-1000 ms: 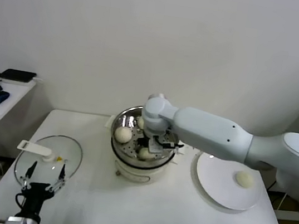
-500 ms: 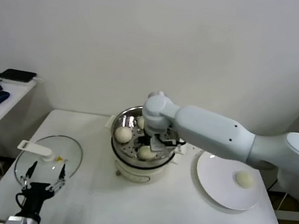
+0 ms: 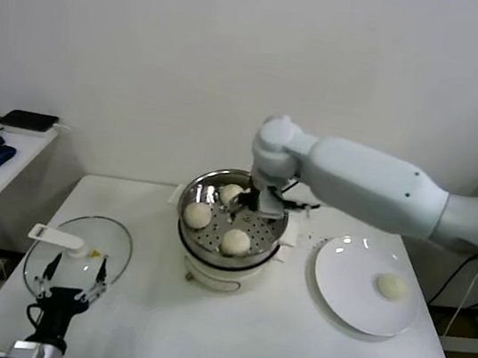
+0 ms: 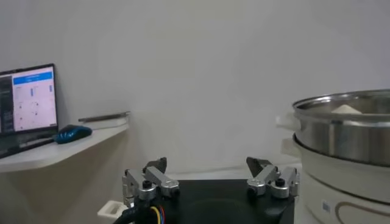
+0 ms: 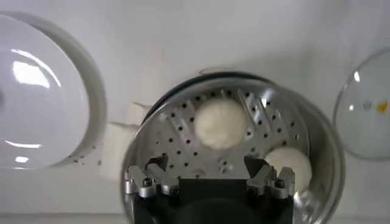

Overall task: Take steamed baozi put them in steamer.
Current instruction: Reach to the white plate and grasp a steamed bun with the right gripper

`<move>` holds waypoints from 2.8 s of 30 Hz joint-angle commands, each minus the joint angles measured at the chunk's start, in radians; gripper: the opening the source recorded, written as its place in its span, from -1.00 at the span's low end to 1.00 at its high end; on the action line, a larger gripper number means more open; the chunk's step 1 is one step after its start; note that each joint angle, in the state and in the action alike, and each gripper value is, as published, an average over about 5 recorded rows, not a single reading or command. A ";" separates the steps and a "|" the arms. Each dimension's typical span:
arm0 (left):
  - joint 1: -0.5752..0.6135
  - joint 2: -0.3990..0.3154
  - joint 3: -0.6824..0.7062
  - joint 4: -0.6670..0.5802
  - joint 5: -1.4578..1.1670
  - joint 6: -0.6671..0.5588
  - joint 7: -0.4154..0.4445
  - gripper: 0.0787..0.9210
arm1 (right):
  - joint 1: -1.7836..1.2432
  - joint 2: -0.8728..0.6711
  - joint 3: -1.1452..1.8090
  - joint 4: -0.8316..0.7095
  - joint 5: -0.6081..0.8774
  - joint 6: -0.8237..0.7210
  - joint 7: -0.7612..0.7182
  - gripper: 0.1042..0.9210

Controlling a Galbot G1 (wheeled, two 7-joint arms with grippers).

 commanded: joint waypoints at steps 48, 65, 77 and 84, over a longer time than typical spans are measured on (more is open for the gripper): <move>-0.004 0.006 0.016 0.019 0.004 0.006 0.000 0.77 | -0.538 -0.496 0.303 -0.493 0.169 -0.532 0.094 0.76; -0.001 0.000 0.008 0.033 0.004 0.003 -0.001 0.77 | -0.575 -0.354 0.428 -0.669 0.065 -0.457 0.109 0.76; -0.006 0.001 0.004 0.043 0.006 0.004 -0.001 0.77 | -0.585 -0.315 0.425 -0.697 0.062 -0.458 0.095 0.76; -0.006 -0.001 0.004 0.047 0.005 0.003 -0.002 0.77 | -0.587 -0.309 0.429 -0.704 0.059 -0.458 0.094 0.76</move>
